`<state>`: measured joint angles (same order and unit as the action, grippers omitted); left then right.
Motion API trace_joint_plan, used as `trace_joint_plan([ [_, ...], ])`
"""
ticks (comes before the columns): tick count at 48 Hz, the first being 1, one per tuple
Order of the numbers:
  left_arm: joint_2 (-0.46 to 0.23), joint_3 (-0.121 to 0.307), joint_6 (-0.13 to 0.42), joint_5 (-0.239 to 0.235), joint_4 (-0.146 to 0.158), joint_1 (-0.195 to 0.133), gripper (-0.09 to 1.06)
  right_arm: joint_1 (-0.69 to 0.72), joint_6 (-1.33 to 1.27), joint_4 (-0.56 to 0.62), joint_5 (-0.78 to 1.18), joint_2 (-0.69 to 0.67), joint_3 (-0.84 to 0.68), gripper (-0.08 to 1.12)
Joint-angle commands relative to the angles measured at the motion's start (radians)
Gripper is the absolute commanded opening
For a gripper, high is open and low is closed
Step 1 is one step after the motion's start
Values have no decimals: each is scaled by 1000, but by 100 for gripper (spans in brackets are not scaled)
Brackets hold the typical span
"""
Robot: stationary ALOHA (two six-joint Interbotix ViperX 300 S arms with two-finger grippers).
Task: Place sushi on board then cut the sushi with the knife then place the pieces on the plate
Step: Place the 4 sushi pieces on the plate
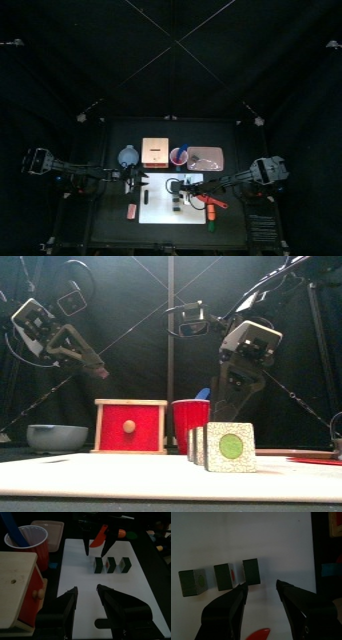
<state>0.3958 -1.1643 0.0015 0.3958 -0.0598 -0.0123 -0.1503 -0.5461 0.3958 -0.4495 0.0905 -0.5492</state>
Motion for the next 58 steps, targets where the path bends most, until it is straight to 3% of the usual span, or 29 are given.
trace_joint_plan([
  [1, 0, 11, -2, 3, -5, 2, 77, 2, 5, 2, -9, 0, 40, 84],
  [26, 2, 9, 2, 3, -9, 0, 77, -3, 11, 2, -9, 34, 98, 84],
  [58, 0, 6, 0, 3, -9, 2, 77, 8, 0, -117, -12, 94, 166, 85],
])
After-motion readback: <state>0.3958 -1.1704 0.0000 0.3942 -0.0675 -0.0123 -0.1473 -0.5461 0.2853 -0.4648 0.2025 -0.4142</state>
